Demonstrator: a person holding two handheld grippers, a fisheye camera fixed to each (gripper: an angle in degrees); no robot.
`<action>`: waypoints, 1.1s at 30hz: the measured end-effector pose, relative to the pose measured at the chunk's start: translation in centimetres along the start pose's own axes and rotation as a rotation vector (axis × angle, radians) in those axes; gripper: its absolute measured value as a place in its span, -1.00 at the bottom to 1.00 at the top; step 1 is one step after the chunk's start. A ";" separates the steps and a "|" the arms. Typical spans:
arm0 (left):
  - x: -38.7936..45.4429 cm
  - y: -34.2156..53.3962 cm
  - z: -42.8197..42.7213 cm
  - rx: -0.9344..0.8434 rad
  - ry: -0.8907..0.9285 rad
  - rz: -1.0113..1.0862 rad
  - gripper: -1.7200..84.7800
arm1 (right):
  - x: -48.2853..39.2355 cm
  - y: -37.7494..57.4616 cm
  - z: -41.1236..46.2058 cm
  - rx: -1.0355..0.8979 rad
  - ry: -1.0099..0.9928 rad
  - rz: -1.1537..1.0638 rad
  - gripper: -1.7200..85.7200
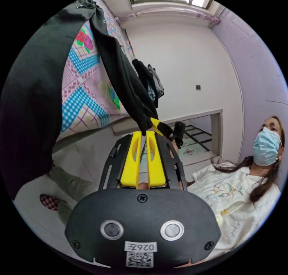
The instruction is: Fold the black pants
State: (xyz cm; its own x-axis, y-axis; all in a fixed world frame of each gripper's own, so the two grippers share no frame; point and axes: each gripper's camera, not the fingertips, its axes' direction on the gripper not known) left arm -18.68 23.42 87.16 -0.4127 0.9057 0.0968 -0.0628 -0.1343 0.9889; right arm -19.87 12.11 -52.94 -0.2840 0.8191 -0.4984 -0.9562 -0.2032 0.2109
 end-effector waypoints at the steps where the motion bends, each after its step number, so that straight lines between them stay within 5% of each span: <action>1: -0.8 0.5 2.0 -0.062 -0.028 -0.025 -0.95 | 1.1 0.4 1.3 -0.079 0.101 0.003 -0.96; 5: -3.7 1.9 6.9 -0.284 0.097 -0.087 -0.98 | 9.2 4.3 3.8 -0.127 0.046 0.264 -0.94; 11: -2.5 4.5 3.9 -0.250 0.031 -0.030 -0.98 | 12.7 8.6 4.8 -0.074 -0.077 0.382 -0.92; 17: -0.3 5.9 -5.1 -0.022 -0.270 0.025 -0.98 | 9.7 13.0 7.1 -0.114 0.008 0.382 -0.87; 22: -0.1 6.5 -11.7 0.121 -0.698 0.025 -0.86 | 2.8 15.7 7.4 -0.050 0.187 0.285 -0.82; 28: -2.3 4.4 -11.9 0.136 -0.909 0.012 -0.75 | -5.8 15.6 11.4 -0.066 0.242 0.076 -0.82; 33: -5.4 2.4 -8.9 -0.031 -1.026 0.021 -0.94 | -9.9 15.5 15.5 -0.085 0.256 -0.038 -0.86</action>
State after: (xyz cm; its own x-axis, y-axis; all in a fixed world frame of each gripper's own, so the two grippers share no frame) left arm -24.74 14.65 87.99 0.5611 0.8083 0.1782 -0.0942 -0.1515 0.9840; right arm -30.72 9.14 -31.68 -0.2464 0.6671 -0.7031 -0.9660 -0.2280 0.1222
